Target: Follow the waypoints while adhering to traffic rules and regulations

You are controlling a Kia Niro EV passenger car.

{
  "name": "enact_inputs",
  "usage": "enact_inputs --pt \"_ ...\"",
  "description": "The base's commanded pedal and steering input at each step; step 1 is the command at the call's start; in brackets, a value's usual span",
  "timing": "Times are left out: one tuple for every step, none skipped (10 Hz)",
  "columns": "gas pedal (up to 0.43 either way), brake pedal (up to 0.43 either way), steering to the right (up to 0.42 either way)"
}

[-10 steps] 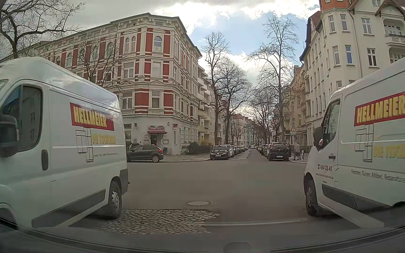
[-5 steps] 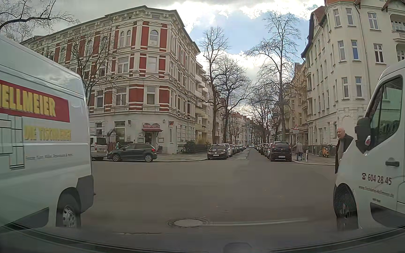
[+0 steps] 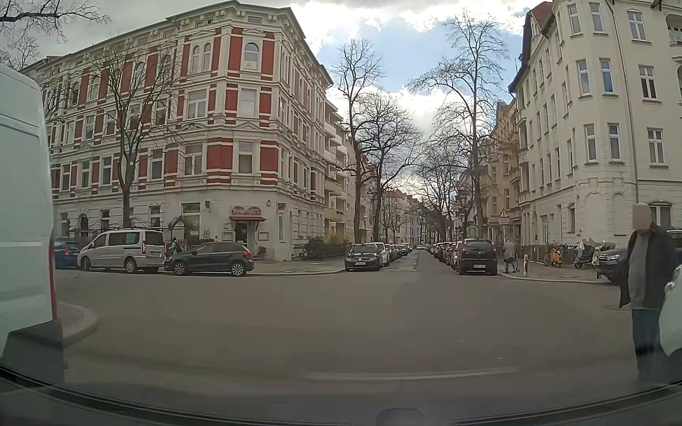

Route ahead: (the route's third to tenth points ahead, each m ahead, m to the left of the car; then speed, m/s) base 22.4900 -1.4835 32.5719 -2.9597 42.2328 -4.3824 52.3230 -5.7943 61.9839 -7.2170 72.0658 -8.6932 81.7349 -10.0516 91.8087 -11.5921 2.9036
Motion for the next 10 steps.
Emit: enact_inputs --pt "0.0 0.28 0.008" --pt "0.0 0.28 0.006" --pt "0.0 0.28 0.005" --pt "0.0 0.274 0.005" --pt "0.0 0.268 0.006" --pt "0.0 0.262 0.008" --pt "0.0 0.262 0.005" --pt "0.0 0.226 0.003" --pt "0.0 0.226 0.004" --pt "0.0 0.22 0.011"
